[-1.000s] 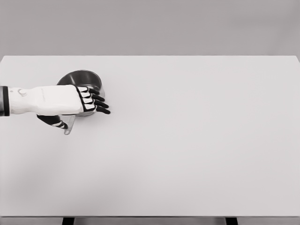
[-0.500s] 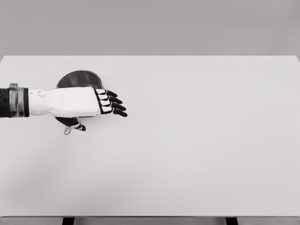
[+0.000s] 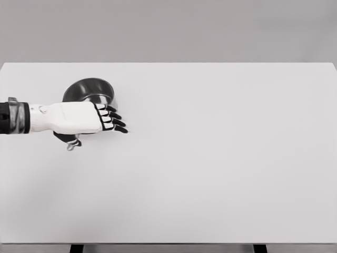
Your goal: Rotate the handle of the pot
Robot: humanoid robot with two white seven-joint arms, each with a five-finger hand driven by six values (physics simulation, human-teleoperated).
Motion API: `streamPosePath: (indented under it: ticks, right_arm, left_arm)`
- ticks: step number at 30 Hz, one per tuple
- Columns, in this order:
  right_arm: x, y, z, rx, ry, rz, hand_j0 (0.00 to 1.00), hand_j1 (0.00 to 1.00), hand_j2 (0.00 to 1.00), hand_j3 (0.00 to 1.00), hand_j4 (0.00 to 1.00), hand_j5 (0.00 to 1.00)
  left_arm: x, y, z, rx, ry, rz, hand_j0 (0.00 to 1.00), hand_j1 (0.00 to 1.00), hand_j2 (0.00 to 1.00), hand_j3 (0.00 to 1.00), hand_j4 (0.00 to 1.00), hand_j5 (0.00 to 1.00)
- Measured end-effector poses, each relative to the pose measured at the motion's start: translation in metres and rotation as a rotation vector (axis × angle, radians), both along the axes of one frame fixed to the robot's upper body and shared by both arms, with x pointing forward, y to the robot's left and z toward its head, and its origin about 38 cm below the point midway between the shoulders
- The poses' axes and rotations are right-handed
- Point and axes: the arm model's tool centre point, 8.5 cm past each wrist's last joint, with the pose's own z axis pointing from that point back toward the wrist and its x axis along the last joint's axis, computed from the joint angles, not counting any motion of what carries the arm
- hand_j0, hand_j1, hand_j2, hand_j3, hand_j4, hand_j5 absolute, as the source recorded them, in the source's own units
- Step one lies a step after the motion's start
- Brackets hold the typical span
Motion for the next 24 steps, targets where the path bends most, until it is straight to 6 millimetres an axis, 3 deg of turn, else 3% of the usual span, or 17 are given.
streamPosePath:
  ticks: [24]
  right_arm:
    - [0.0,0.0,0.0,0.0,0.0,0.0,1.0,1.0,1.0,1.0,1.0,1.0]
  left_arm:
    - [0.028,0.069,-0.01,0.051,0.044,0.217,1.0,1.0,1.0,1.0,1.0,1.0]
